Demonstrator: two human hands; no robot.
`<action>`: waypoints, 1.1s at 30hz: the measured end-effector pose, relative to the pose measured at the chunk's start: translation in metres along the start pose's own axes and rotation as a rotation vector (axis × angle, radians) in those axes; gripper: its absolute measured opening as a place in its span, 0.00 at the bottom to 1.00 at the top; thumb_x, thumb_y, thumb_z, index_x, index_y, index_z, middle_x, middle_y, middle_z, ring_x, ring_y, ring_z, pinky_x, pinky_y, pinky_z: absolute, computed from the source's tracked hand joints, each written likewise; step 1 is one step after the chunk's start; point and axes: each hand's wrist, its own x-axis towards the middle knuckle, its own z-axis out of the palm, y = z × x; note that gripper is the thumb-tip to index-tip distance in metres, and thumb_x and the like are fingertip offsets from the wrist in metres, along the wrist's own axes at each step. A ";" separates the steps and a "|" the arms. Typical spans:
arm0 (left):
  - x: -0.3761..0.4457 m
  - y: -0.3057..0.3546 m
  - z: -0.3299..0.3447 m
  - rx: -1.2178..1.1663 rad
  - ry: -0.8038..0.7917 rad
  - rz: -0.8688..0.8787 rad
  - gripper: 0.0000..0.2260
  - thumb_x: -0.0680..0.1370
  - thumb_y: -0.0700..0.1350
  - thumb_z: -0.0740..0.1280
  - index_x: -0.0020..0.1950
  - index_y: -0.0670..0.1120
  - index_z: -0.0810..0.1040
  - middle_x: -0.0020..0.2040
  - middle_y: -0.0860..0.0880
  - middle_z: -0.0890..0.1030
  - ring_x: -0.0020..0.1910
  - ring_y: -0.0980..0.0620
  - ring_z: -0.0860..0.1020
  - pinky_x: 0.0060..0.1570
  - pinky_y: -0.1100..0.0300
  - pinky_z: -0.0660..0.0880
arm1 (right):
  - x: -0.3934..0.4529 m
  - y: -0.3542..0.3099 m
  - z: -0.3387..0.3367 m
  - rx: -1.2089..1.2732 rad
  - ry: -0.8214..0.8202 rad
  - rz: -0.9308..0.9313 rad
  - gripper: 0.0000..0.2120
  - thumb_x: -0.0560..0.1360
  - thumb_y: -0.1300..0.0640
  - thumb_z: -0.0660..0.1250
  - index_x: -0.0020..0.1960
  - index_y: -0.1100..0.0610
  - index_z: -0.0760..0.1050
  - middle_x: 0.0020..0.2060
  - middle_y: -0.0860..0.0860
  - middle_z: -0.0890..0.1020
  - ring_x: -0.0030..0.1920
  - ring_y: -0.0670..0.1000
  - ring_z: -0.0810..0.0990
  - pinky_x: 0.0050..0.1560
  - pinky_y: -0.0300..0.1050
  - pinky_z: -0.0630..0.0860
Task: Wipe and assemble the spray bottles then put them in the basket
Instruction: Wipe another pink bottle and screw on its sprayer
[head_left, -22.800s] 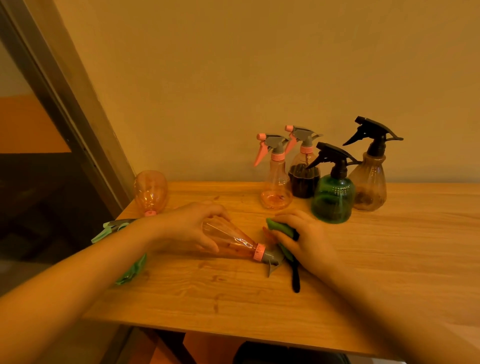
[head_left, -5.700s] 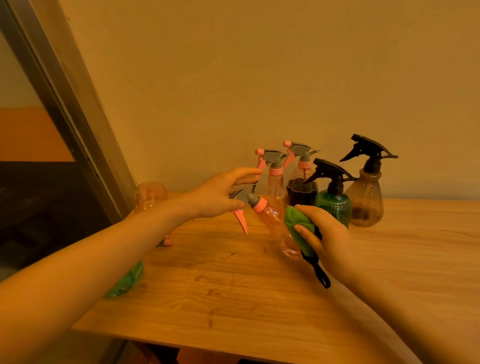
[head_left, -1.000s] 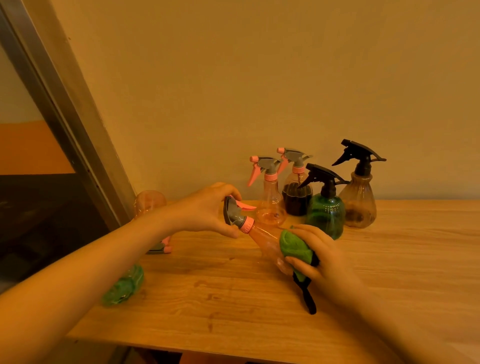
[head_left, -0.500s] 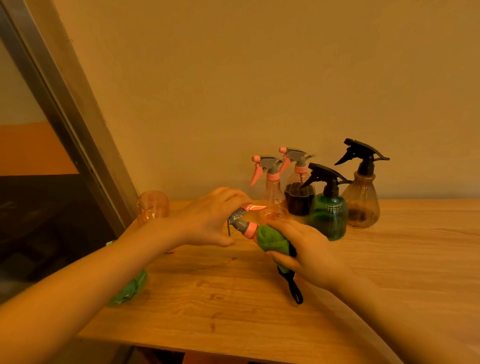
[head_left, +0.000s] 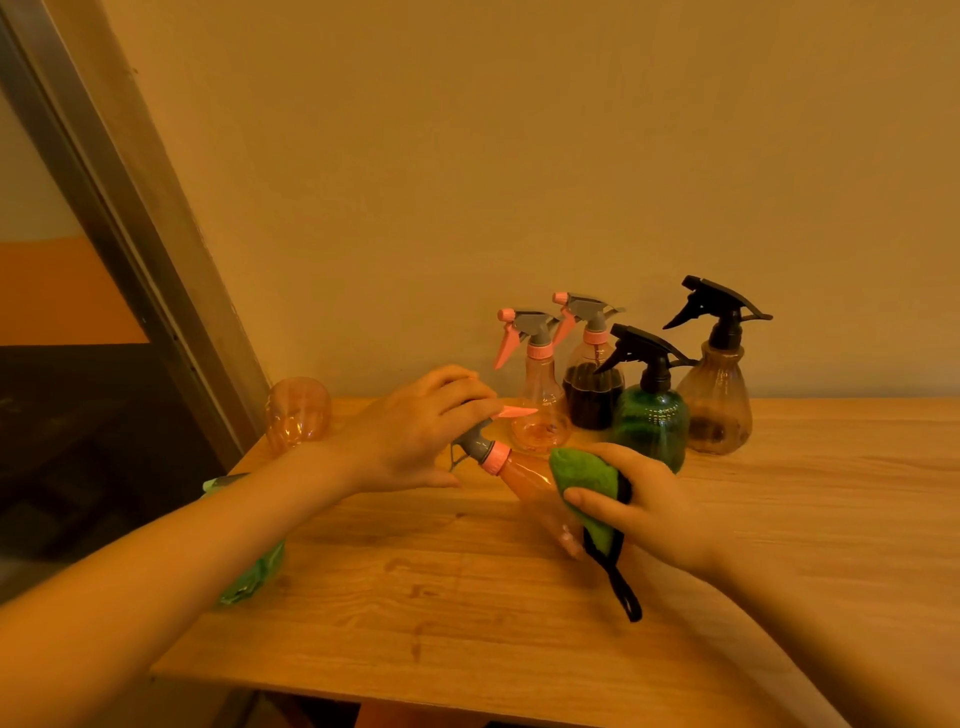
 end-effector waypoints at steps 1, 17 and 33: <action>0.002 0.001 -0.001 0.029 0.018 0.031 0.42 0.59 0.55 0.80 0.67 0.48 0.65 0.62 0.45 0.75 0.63 0.45 0.67 0.55 0.52 0.74 | 0.005 -0.003 0.000 0.000 -0.023 -0.002 0.21 0.69 0.39 0.67 0.59 0.46 0.75 0.48 0.45 0.81 0.48 0.43 0.80 0.48 0.48 0.79; -0.005 -0.001 0.014 0.095 0.067 -0.002 0.43 0.59 0.56 0.80 0.69 0.48 0.65 0.61 0.45 0.74 0.62 0.46 0.67 0.46 0.51 0.79 | -0.007 0.007 0.012 -0.032 0.081 -0.070 0.20 0.71 0.43 0.70 0.60 0.34 0.68 0.52 0.37 0.76 0.54 0.40 0.76 0.50 0.41 0.76; 0.014 0.028 0.020 0.198 0.017 0.090 0.38 0.65 0.65 0.69 0.71 0.51 0.65 0.73 0.45 0.66 0.73 0.43 0.58 0.71 0.45 0.50 | -0.029 0.021 0.021 0.103 0.233 -0.105 0.23 0.69 0.43 0.68 0.64 0.43 0.71 0.59 0.37 0.74 0.62 0.43 0.73 0.59 0.35 0.70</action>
